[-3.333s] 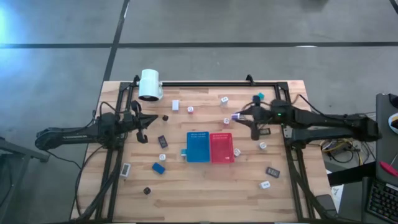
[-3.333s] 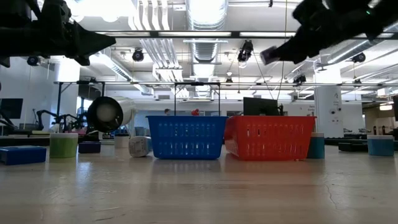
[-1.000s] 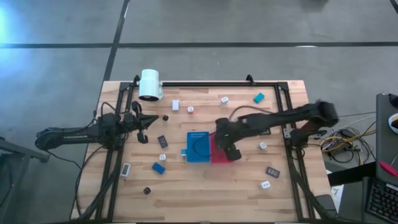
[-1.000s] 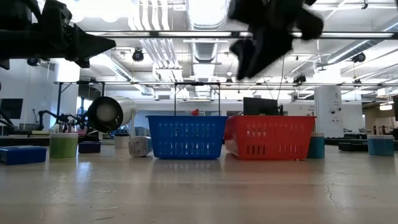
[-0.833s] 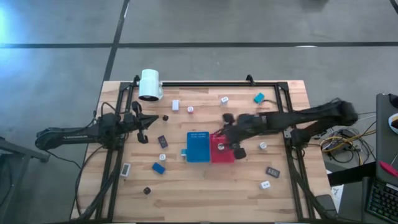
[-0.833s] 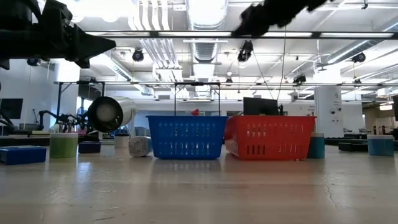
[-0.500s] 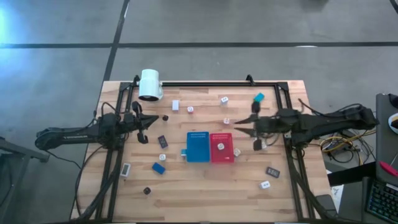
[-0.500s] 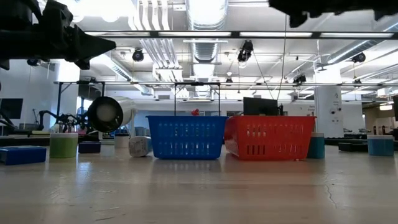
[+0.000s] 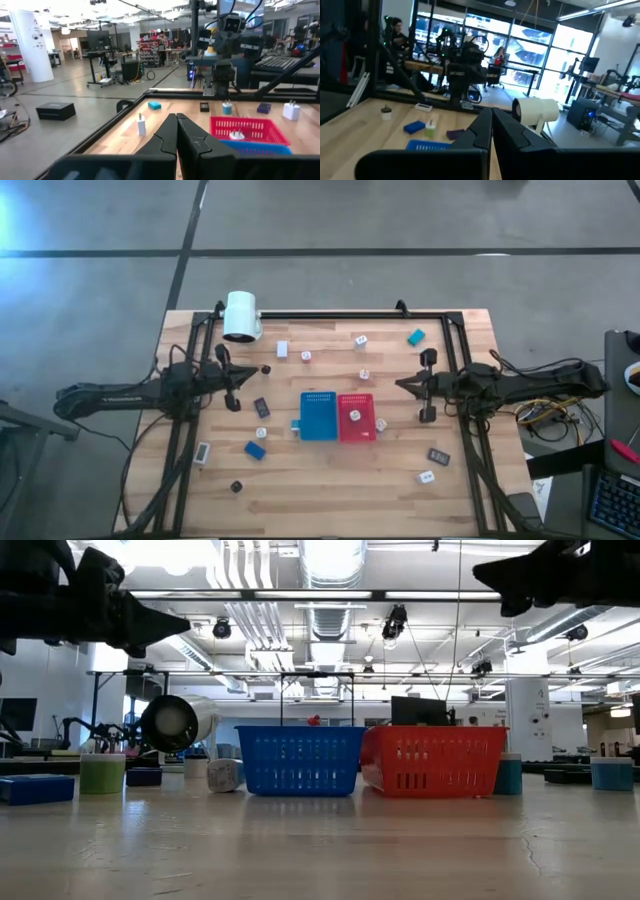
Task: Sort adapters and digital timers
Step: Put the top white timer into the blue bin
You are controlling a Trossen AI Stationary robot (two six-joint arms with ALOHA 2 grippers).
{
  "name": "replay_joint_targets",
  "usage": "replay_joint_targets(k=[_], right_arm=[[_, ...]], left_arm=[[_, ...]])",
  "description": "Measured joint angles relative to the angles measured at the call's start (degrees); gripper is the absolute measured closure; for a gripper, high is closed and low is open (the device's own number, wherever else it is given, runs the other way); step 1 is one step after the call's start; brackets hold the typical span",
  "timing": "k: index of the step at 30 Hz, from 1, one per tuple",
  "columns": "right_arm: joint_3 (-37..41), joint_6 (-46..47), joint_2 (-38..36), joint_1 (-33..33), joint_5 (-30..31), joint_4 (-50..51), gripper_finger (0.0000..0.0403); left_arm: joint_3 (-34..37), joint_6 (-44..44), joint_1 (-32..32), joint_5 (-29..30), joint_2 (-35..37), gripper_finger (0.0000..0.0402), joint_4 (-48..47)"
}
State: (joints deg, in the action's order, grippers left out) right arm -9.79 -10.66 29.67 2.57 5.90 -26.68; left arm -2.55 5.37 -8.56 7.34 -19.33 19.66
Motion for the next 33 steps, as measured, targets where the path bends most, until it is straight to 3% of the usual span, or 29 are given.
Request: replay_joint_targets(k=[7, 12, 23, 27, 30, 33], right_arm=[[3.51, -1.34, -0.46, -1.59, -4.69, -2.23, 0.0394], [4.27, -0.66, -0.98, -3.01, -4.8, -4.01, 0.0394], [6.37, 0.14, -4.11, -3.39, -4.79, -4.14, 0.0394], [6.39, -0.65, -4.2, -3.39, -4.38, -4.35, 0.0394], [6.17, -1.36, -4.2, -3.39, -3.92, -4.1, 0.0394], [5.31, -0.77, -4.1, -3.39, -2.8, -4.16, 0.0394]], left_arm=[[0.0, 2.3, 0.0, 1.17, -1.75, 0.0399, 1.05], [0.0, 5.04, 0.0, 6.4, -1.8, 0.0399, 3.18], [-0.02, 5.12, 0.0, 6.42, -1.81, 0.0399, 3.84], [-0.02, 4.61, 0.0, 6.03, -1.89, 0.0399, 7.98], [-1.66, 1.56, 0.04, 10.45, -2.4, 0.0399, 8.66], [-7.06, 0.4, 0.0, 15.28, -4.22, 0.04, 2.69]])
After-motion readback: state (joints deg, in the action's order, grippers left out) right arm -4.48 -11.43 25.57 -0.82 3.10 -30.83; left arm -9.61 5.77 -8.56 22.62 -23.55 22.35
